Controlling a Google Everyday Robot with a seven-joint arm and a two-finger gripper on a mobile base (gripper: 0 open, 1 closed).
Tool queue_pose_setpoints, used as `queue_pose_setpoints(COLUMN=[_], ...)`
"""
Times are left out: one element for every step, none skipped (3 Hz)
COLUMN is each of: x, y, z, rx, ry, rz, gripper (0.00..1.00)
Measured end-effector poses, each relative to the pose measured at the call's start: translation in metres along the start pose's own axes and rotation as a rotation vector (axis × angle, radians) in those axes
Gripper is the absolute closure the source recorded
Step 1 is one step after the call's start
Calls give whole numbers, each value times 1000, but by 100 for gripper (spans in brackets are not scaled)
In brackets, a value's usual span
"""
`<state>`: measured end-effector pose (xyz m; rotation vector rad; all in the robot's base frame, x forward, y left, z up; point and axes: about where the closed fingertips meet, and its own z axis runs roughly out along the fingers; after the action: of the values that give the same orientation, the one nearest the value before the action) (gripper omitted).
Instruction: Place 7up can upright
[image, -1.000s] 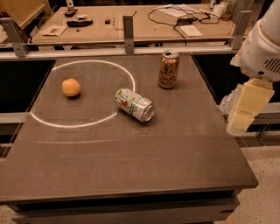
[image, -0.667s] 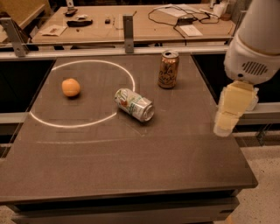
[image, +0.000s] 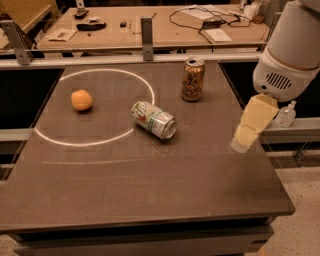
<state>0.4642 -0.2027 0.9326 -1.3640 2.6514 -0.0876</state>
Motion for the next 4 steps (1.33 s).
queue_pose_setpoints(x=[1,1,-21,-59], y=[-4,-4,4,20], z=[4,4,8,14], rx=[6,6,-16,-25], ry=[-7,-7,10,22], rz=[109,109,45,-30], gripper=[0,0,0,0])
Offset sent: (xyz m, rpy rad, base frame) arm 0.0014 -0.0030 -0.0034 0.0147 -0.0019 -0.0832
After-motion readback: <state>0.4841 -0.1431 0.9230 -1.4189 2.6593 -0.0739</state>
